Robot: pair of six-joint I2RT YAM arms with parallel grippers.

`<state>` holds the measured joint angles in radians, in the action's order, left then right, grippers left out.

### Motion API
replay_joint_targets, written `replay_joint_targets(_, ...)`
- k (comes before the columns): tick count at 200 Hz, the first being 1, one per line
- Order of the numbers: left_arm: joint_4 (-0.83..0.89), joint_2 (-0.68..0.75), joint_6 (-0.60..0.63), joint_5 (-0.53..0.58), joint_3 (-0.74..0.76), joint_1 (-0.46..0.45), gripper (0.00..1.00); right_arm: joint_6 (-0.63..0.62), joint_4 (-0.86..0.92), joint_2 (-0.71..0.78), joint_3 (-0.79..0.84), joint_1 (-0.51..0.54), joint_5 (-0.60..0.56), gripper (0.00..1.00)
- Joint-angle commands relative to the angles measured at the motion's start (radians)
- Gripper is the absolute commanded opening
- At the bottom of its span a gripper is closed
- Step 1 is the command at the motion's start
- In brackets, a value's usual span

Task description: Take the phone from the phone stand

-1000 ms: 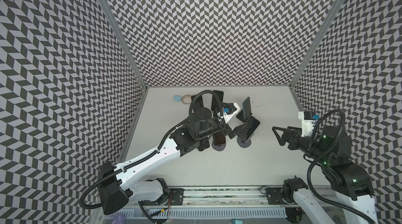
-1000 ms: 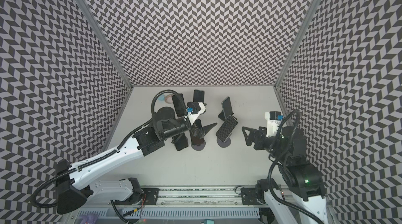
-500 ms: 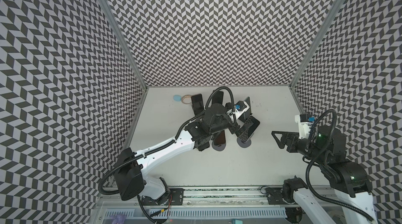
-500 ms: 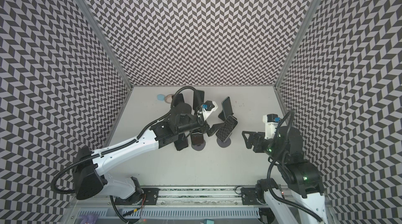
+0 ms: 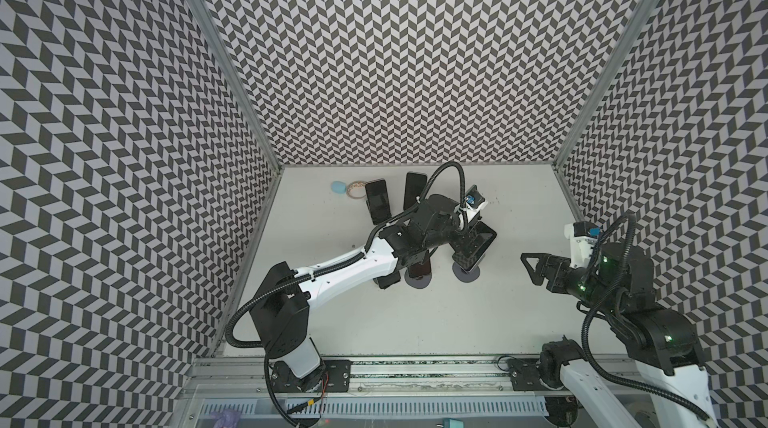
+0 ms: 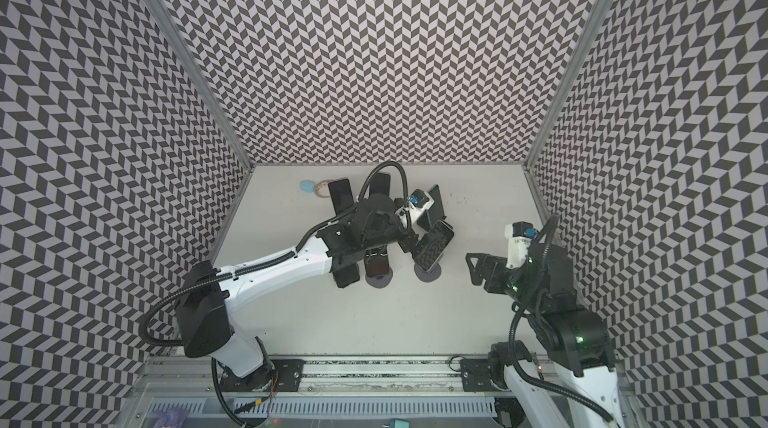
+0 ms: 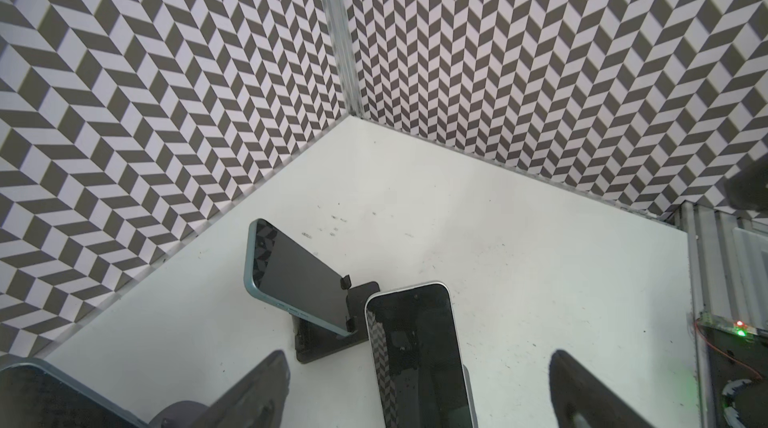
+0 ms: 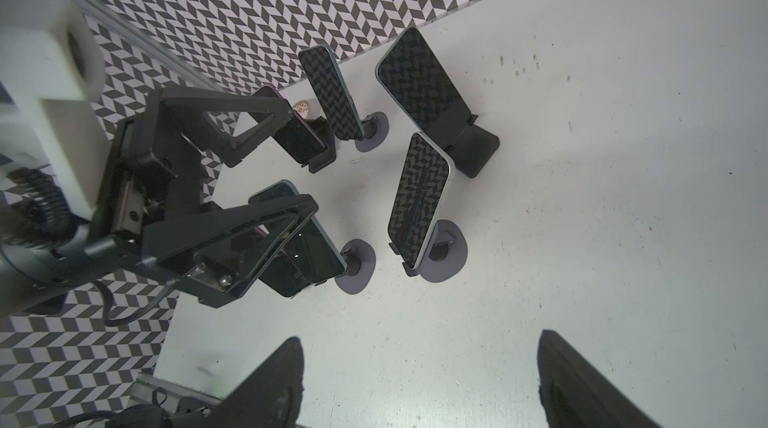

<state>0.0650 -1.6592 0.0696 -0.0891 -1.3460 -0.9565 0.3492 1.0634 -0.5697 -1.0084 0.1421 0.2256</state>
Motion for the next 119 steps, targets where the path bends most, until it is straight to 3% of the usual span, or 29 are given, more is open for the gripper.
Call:
replay_joint_targets(1,0.039,-0.03,-0.019,0.026,-0.049,-0.011,0.97,0.013,-0.022,0.02,0.021,0.005,-0.038,0.86)
replay_joint_targets(119,0.06,-0.181,-0.035,0.084,-0.127,-0.039,0.98,-0.006,-0.023,0.042,0.047,0.005,-0.1,0.89)
